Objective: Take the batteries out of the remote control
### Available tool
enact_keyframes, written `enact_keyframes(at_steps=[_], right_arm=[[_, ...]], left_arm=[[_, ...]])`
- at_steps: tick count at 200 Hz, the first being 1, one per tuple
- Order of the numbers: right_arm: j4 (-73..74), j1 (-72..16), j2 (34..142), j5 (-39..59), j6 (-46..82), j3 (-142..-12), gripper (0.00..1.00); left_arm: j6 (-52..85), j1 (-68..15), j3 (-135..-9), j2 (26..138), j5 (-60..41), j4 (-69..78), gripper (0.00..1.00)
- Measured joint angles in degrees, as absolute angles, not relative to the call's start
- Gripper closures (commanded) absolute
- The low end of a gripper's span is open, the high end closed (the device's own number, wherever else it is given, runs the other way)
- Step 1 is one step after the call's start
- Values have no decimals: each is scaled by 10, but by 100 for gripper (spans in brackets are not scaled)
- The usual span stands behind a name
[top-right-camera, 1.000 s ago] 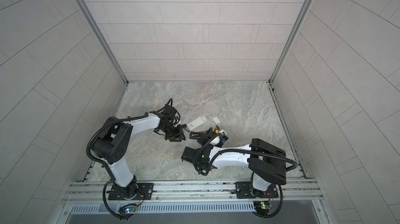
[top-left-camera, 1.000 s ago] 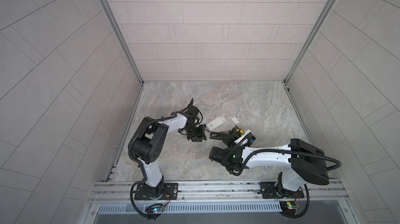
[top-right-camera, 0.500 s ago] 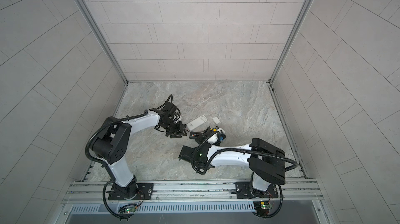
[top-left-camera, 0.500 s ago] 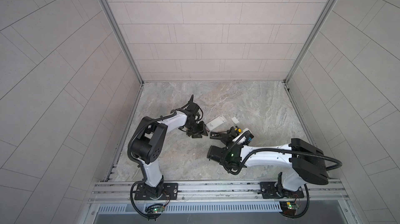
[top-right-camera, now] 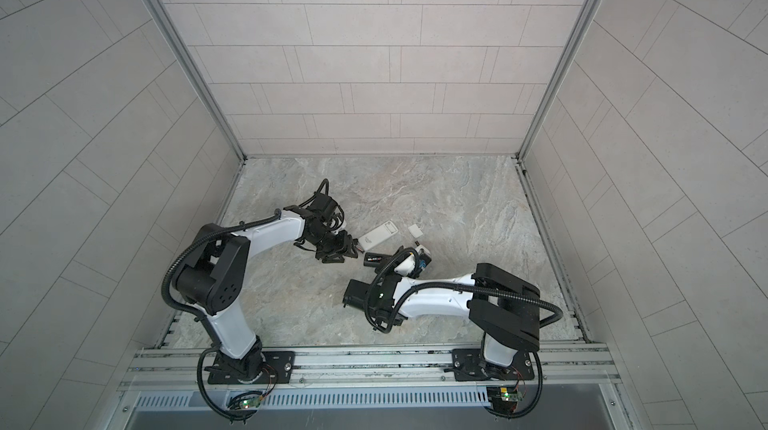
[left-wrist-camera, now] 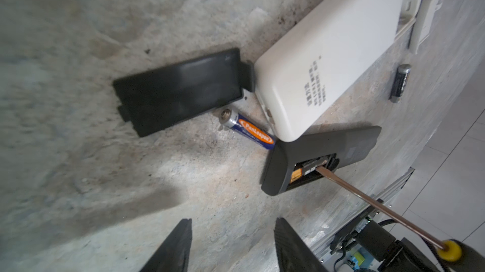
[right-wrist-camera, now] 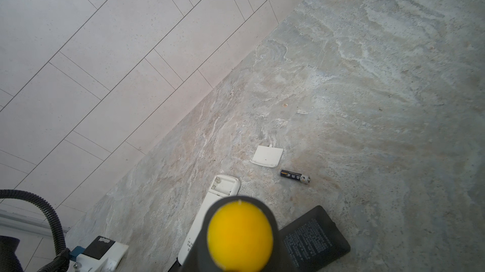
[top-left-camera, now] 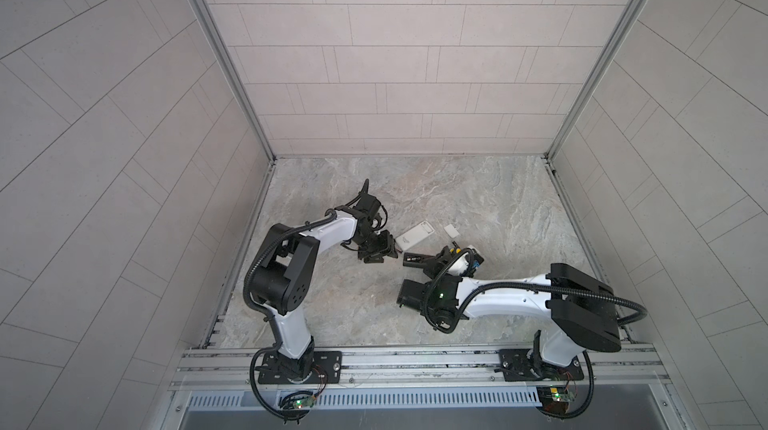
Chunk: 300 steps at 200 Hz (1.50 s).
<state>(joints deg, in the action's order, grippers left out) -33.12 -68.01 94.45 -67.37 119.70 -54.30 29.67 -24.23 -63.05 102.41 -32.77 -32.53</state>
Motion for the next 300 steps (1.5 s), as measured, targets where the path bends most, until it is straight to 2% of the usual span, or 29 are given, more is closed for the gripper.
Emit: enact_keyframes(at_steps=[26,67,125,165,191,220,300], right_arm=[[-322,-658,905,-665,1137,-547,100],[-271,-562,783,-603,949,-540,100],[-258,-335,632,-435,697,-485,100],[-291,-187,544,-338,569,-488,100],[-304,-115,534,-265,510,-497,100],[-311,-90,545,-203,469,-497,100],[-314,-82,558,-156,420,-500,100]], left_arm=[[260,-244,-643,1016,-316,-349,35],[175,-272,-695,1003,-279,-393,33],[8,-397,-780,999,-207,-419,33],[-129,-472,-885,1075,-166,-425,33],[-216,-511,-958,1162,-135,-441,32],[-284,-531,-1026,1244,-120,-468,25],[-343,-537,-1134,1339,-115,-526,25]])
